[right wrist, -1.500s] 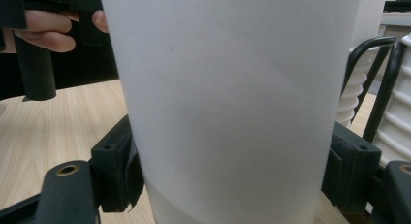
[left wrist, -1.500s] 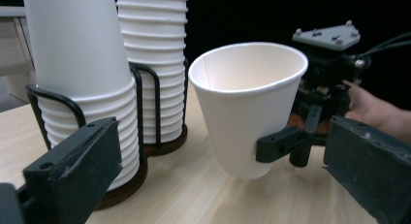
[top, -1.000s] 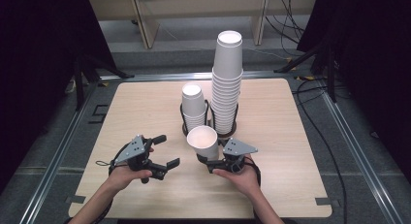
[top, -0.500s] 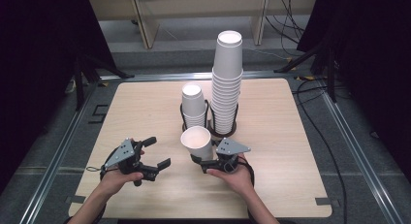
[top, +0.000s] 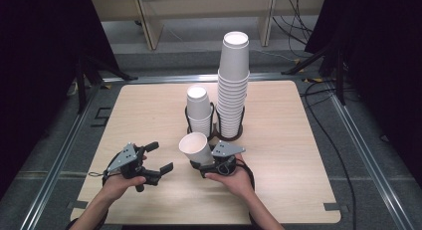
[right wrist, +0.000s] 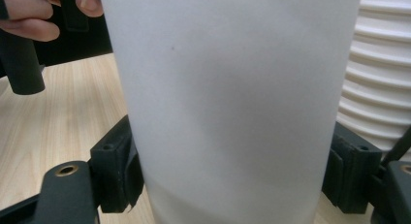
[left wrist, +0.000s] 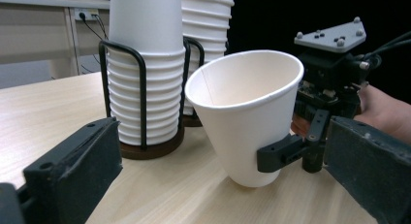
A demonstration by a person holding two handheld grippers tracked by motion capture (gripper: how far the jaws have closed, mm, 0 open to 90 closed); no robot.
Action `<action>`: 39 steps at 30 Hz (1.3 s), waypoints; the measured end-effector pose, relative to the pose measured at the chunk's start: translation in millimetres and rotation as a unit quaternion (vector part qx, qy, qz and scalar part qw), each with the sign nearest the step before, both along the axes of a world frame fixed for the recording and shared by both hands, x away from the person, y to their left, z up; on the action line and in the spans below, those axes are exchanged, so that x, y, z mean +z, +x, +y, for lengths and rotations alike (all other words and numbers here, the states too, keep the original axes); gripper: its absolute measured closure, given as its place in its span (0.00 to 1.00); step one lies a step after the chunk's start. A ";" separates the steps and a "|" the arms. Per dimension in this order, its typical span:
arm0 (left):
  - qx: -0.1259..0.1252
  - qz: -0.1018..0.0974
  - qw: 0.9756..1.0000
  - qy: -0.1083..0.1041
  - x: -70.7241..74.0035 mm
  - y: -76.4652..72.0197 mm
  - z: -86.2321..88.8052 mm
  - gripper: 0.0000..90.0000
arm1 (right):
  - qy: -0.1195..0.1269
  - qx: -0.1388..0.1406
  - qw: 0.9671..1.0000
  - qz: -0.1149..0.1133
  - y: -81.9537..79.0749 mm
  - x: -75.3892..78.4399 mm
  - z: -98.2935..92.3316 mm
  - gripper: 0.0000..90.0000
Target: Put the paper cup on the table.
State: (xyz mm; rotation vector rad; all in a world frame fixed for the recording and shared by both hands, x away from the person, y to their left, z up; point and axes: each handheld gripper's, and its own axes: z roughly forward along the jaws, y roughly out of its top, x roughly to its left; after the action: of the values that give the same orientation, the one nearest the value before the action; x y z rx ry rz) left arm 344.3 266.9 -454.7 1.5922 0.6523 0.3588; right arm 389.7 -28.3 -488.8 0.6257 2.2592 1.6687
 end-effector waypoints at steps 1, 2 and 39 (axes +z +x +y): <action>-0.001 0.001 1.000 -0.004 -0.8 0.1 -0.5 0.00 | 0.010 0.010 1.000 0.007 0.6 -0.6 2.6 0.25; -0.002 0.000 1.000 -0.011 -2.0 0.7 -1.3 0.00 | 0.003 0.005 1.000 0.010 0.2 0.0 2.8 0.25; 0.021 0.009 1.000 -0.002 -11.7 3.5 10.6 0.00 | -0.073 -0.002 0.996 0.059 4.1 3.3 6.3 0.22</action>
State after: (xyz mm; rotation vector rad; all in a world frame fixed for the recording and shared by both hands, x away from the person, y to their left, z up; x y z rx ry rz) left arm 347.8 277.5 -466.4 1.5822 0.7008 0.3743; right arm 393.9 -22.0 -485.5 0.7088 2.4332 1.4841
